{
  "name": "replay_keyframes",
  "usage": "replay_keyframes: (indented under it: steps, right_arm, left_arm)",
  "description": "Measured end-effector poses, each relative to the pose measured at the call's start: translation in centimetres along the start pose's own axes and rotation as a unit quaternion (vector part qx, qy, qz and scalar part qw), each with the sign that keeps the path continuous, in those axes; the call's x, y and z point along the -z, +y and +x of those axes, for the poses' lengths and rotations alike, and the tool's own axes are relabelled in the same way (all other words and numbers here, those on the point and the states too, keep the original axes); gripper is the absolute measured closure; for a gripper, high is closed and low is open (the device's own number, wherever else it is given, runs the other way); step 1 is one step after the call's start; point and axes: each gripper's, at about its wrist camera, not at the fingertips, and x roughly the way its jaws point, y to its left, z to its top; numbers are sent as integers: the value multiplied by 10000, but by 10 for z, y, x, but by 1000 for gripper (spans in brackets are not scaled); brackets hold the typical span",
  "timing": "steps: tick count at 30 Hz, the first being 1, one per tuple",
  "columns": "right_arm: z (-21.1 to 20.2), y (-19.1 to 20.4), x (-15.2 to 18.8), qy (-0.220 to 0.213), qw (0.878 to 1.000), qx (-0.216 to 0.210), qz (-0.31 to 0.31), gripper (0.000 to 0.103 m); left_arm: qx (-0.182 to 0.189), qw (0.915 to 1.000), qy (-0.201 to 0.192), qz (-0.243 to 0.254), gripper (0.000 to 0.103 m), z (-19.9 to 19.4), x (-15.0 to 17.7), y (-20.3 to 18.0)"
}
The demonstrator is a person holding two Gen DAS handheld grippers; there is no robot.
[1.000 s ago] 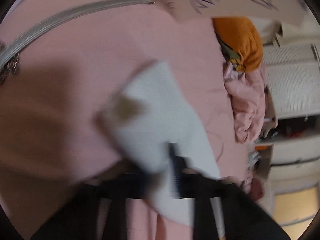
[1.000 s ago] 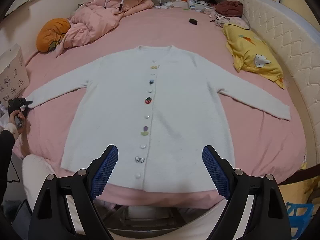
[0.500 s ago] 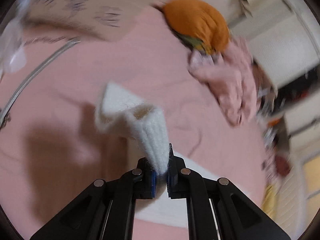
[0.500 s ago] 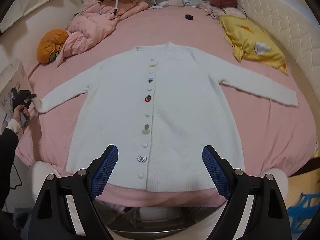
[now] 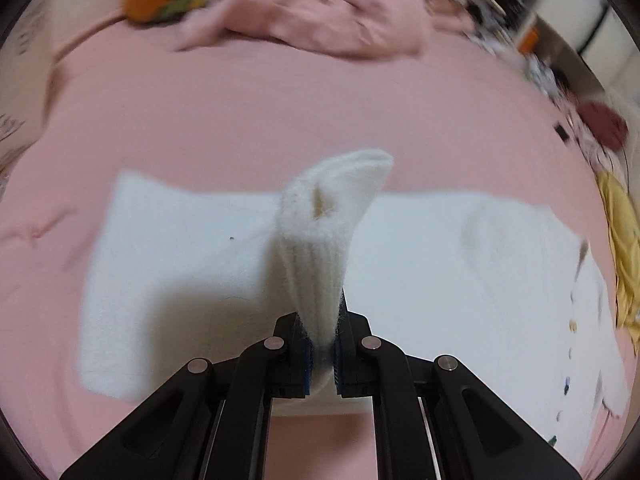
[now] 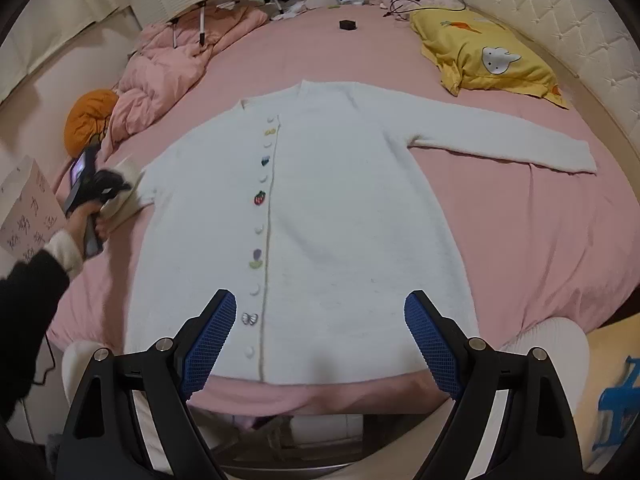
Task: Fold clothes
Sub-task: 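Carry the sleeve across the body toward the collar and open the left gripper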
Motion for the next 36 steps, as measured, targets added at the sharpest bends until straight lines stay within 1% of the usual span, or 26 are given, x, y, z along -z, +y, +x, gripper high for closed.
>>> replay_keyframes:
  steps: [7, 13, 15, 18, 23, 26, 28, 33, 36]
  right_arm:
    - [15, -24, 4, 119, 9995, -189, 203, 17]
    - [25, -34, 5, 35, 9996, -278, 91, 17]
    - [31, -39, 6, 70, 9995, -307, 79, 17]
    - [39, -48, 8, 156, 9989, -417, 175, 17]
    - [45, -66, 8, 190, 9978, -541, 339, 17]
    - [48, -77, 10, 218, 9967, -588, 520, 17]
    - [51, -82, 12, 266, 9955, -659, 623, 17]
    - [58, -93, 15, 329, 9933, -777, 786, 17]
    - [61, -99, 16, 357, 9923, -810, 868, 17]
  left_arm:
    - [-3, 9970, 49, 778, 95, 3, 8, -92]
    - [-15, 9893, 29, 1457, 95, 3, 13, -177]
    - [-16, 9861, 25, 1662, 95, 5, 16, -209]
    - [101, 9828, 58, 1842, 95, 8, 22, -247]
    - [223, 9746, 57, 2228, 95, 12, 39, -313]
    - [310, 9728, -6, 2295, 95, 10, 49, -348]
    - [439, 9705, -2, 2369, 95, 10, 56, -371]
    - [701, 9570, 49, 2814, 95, 10, 86, -434]
    - [726, 9475, 59, 3114, 95, 12, 105, -460]
